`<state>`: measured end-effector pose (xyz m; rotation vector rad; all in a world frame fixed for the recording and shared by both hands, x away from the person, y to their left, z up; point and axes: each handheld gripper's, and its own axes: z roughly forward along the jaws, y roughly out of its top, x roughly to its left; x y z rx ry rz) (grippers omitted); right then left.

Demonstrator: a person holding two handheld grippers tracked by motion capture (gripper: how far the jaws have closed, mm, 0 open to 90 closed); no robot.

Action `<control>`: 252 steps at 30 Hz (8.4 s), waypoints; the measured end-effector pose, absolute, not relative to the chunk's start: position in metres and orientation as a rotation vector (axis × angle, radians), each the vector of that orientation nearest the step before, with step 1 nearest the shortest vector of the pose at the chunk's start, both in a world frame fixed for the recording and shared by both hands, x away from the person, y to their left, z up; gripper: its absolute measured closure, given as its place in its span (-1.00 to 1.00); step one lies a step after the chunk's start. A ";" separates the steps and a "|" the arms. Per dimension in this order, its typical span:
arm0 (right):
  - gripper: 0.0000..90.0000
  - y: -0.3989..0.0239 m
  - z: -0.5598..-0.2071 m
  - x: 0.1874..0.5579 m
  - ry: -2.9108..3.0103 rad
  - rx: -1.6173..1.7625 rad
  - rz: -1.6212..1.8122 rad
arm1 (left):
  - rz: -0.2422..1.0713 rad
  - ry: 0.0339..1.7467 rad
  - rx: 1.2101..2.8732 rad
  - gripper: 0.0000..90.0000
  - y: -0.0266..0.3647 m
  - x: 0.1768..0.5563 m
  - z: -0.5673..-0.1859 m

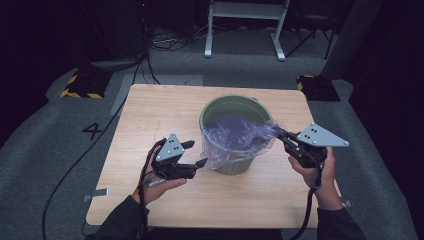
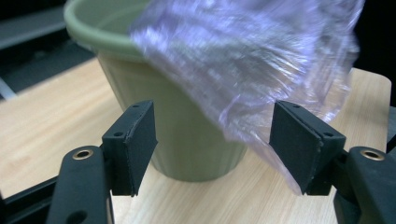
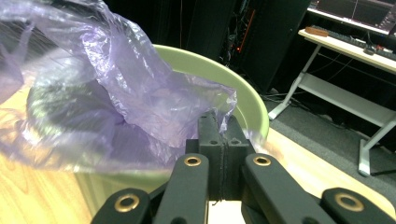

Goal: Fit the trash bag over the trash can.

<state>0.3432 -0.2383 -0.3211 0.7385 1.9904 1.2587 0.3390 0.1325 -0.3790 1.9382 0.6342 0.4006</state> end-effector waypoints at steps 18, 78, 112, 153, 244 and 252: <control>0.99 -0.264 -0.350 0.319 2.009 0.812 1.287 | 0.478 0.490 2.064 0.99 0.138 0.342 -0.392; 0.93 -0.236 -0.317 0.352 1.997 0.796 1.283 | 0.517 0.353 1.926 1.00 0.120 0.340 -0.338; 0.87 -0.228 -0.291 0.359 2.020 0.724 1.325 | 0.541 0.345 1.957 1.00 0.109 0.355 -0.328; 1.00 -0.225 -0.315 0.449 2.070 0.935 1.121 | 0.516 0.498 1.837 -0.58 0.166 0.374 -0.310; 0.89 -0.259 -0.323 0.431 1.986 1.042 1.111 | 0.374 0.275 1.972 -0.56 0.143 0.281 -0.367; 0.89 -0.248 -0.322 0.431 2.004 1.012 1.106 | 0.401 0.140 2.029 -0.58 0.108 0.274 -0.357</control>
